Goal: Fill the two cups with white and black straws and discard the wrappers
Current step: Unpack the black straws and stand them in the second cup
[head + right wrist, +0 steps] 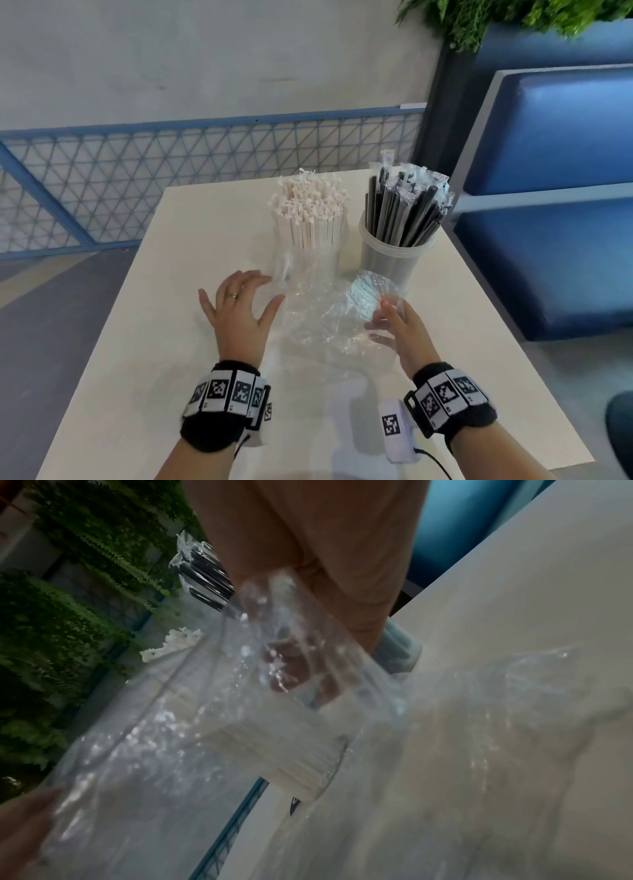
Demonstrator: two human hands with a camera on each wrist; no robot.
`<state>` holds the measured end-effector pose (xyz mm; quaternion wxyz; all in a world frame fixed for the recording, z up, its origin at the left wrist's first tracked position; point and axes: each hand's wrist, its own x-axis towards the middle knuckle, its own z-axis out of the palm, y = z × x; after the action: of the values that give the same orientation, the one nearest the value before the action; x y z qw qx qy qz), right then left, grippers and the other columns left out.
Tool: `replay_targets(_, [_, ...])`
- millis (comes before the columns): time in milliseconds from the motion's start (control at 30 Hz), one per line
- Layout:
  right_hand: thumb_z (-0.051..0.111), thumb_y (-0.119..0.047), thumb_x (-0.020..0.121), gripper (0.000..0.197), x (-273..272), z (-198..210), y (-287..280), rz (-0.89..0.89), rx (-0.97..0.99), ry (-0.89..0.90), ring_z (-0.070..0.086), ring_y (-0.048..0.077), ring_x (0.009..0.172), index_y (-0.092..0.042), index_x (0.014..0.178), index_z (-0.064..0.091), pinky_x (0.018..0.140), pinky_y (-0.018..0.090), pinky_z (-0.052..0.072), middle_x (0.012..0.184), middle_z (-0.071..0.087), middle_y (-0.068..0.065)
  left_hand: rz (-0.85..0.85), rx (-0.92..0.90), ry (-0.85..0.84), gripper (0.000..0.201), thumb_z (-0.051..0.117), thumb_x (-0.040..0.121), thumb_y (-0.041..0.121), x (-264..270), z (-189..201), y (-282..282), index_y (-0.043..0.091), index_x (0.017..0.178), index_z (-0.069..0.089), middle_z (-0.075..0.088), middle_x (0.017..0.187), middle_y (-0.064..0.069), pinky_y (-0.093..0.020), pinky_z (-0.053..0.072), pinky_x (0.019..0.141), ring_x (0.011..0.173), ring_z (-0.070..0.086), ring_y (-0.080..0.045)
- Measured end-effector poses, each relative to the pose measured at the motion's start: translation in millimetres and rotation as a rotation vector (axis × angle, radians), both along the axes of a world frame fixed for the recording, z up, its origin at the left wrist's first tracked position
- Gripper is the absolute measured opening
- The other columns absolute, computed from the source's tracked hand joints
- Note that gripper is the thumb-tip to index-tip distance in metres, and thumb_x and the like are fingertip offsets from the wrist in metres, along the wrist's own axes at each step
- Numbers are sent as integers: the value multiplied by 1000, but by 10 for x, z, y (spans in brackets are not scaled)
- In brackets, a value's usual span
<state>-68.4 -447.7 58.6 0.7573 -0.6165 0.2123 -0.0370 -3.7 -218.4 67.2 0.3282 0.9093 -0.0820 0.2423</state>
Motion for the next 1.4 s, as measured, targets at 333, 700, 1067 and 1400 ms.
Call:
replay_targets(333, [62,-21,87,54,100,-104,-280,-210,-734,100,50,24,94,-7,134,39,89,35,42,109,49,10,9,-335,231,36,41,96,28,1,-104,226,23,62,48,53,55,3,-30,41,69,57,52,-20])
replay_targets(700, [35,-64,87,91,-18,-510,136,789,-1490,439,-28,36,139,-29,131,-37,112,60,-4,140,-42,1,-95,-341,602,20,54,88,7,-137,-403,97,21,74,58,65,76,-2,-28,48,70,70,59,-22])
replay_targets(1067, [23,-72,84,84,-19,-694,73,1013,-1452,543,-29,32,139,-35,137,-30,110,65,-5,133,-46,-4,-33,10,685,19,59,87,25,316,-230,-288,8,78,58,68,81,-10,-35,49,74,84,63,-30])
replay_targets(1400, [20,-72,85,80,-45,-750,37,1014,-1405,571,-31,26,139,-37,140,-26,108,67,-3,140,-44,-8,-40,405,154,10,64,77,7,26,-210,-365,11,86,59,62,88,-9,-39,41,75,81,58,-31])
